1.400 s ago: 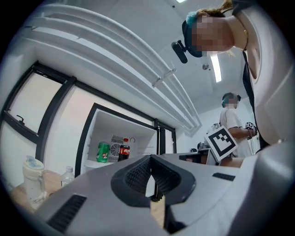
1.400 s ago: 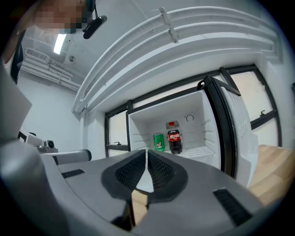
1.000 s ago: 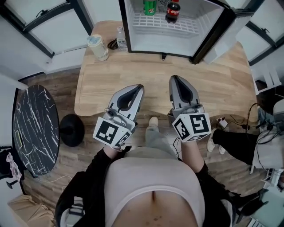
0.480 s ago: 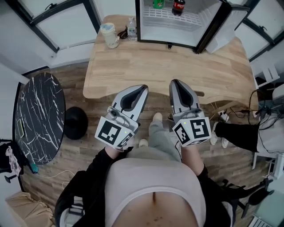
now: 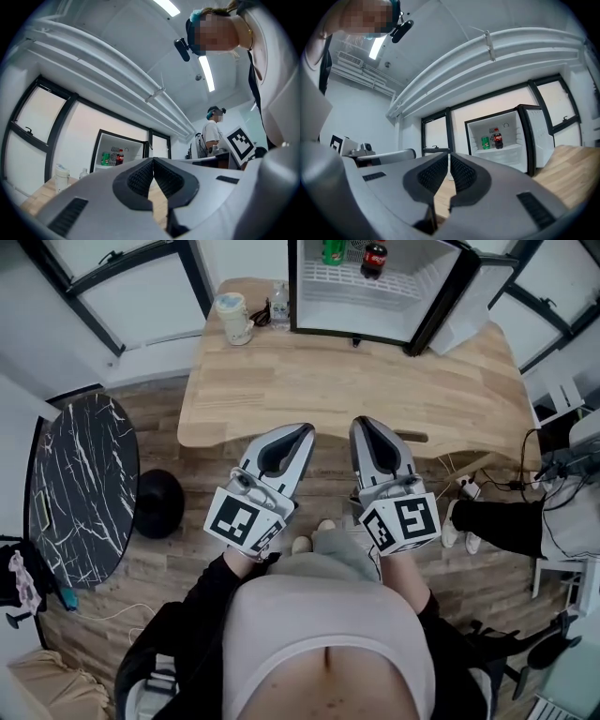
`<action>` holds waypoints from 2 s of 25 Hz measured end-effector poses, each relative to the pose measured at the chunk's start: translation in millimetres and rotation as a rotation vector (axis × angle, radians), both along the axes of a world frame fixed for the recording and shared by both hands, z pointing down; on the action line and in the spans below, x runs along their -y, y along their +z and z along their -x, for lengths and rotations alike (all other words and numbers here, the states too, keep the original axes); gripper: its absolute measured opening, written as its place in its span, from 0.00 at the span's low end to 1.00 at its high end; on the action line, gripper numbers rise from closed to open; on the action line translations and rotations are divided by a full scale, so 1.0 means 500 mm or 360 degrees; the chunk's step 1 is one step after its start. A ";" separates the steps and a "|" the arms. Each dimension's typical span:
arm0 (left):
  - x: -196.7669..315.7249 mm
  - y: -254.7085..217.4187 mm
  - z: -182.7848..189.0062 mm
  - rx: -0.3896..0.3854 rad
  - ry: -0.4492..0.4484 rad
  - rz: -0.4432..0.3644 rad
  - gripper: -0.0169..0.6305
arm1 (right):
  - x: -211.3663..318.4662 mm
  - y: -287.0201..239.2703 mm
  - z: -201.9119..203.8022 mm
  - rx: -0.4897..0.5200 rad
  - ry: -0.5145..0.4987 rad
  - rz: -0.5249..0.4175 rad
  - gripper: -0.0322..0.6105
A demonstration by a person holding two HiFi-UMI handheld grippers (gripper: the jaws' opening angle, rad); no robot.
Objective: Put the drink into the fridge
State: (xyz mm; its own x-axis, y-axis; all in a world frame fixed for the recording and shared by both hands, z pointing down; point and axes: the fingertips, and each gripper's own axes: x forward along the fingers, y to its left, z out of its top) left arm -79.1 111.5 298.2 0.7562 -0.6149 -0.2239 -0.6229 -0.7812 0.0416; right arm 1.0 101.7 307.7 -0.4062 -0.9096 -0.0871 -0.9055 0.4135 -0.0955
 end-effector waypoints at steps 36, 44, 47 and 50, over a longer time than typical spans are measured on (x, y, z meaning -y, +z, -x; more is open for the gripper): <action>-0.435 0.009 -0.032 -0.0007 -0.0127 0.0042 0.04 | -0.452 0.025 0.007 0.0006 -0.0160 0.0049 0.11; -0.466 -0.005 -0.012 -0.0008 -0.0078 0.0031 0.04 | -0.484 0.007 0.035 -0.0019 -0.0136 0.0023 0.11; -0.460 -0.018 -0.005 0.0002 -0.0059 0.0017 0.04 | -0.475 -0.007 0.041 -0.0016 -0.0113 0.0001 0.11; -0.445 -0.016 0.009 0.0011 -0.0049 0.0025 0.04 | -0.458 -0.010 0.053 -0.0011 -0.0075 -0.0012 0.10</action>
State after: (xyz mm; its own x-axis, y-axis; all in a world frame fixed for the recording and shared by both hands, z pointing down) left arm -83.7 333.9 290.3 0.7381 -0.6415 -0.2090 -0.6472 -0.7607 0.0496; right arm -25.5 330.7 302.9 -0.4492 -0.8888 -0.0910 -0.8856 0.4564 -0.0862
